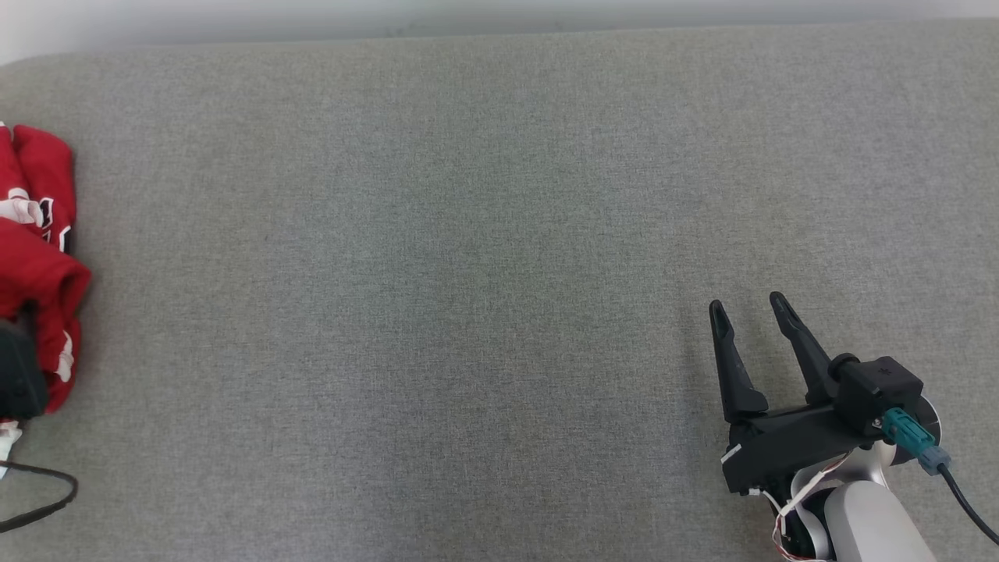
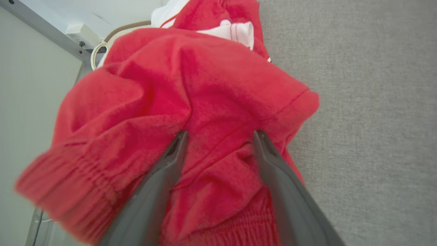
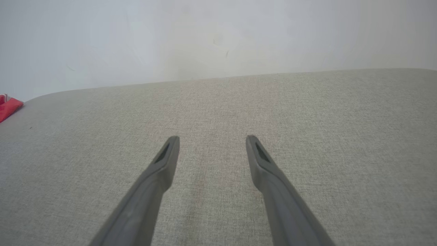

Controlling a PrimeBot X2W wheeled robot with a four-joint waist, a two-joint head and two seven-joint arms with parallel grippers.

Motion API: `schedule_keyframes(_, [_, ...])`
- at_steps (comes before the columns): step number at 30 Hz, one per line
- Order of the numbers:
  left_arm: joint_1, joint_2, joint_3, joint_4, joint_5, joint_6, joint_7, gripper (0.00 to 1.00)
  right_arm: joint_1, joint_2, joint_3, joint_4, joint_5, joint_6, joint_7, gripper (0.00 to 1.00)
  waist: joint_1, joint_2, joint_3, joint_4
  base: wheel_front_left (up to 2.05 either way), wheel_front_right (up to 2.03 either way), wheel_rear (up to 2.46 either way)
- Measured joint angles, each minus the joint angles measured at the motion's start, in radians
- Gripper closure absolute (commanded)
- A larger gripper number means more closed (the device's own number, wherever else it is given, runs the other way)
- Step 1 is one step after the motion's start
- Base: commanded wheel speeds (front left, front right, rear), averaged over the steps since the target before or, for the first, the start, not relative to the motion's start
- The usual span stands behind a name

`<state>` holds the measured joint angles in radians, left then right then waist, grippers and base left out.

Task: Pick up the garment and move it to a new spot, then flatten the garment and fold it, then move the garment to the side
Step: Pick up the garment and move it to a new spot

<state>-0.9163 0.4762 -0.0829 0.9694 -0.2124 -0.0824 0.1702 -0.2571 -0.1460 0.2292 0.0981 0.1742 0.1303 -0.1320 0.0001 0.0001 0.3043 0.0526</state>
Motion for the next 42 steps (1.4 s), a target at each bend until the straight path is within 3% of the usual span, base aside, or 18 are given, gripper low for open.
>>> schedule_keyframes(3, [-0.007, -0.010, -0.011, 0.023, -0.006, -0.005, 0.039, 0.00, 0.000, -0.001, 0.001, 0.000, 0.000, 0.000, 0.001, 0.00, -0.0001, 0.0000, -0.004, 0.002, 0.00, 0.00, 0.00])
schedule_keyframes(4, [-0.007, -0.011, -0.015, 0.027, -0.006, -0.004, 0.041, 0.07, 0.000, -0.001, 0.002, 0.000, 0.000, 0.000, 0.002, 0.00, 0.0000, 0.0000, -0.004, 0.002, 0.00, 0.00, 0.00])
schedule_keyframes(5, [-0.008, -0.010, -0.021, 0.037, -0.006, -0.004, 0.046, 0.80, 0.000, -0.001, 0.005, 0.000, 0.000, 0.000, 0.007, 0.00, 0.0000, 0.0000, -0.005, 0.000, 0.00, 0.00, 0.00])
schedule_keyframes(6, [-0.008, -0.011, -0.024, 0.041, -0.005, -0.003, 0.041, 1.00, 0.000, -0.001, 0.006, -0.001, 0.000, 0.000, 0.007, 0.00, 0.0000, 0.0000, -0.005, -0.001, 0.00, 0.00, 0.00])
schedule_keyframes(18, [-0.051, -0.002, -0.075, -0.012, 0.035, 0.018, -0.145, 1.00, 0.003, 0.004, -0.004, 0.011, 0.002, 0.000, 0.003, 0.00, -0.0001, 0.0000, -0.043, 0.003, 0.00, 0.00, 0.00])
schedule_keyframes(26, [-0.120, -0.007, -0.113, -0.084, 0.048, -0.004, -0.231, 1.00, 0.014, 0.025, -0.001, 0.031, 0.006, 0.000, -0.007, 0.00, -0.0001, -0.0002, -0.092, 0.015, 0.00, 0.00, 0.00])
schedule_keyframes(42, [-0.177, -0.090, -0.243, -0.370, 0.022, -0.041, -0.212, 1.00, 0.026, 0.059, -0.004, 0.074, 0.016, 0.000, -0.049, 0.00, -0.0001, -0.0002, -0.146, -0.064, 0.00, 0.00, 0.00])
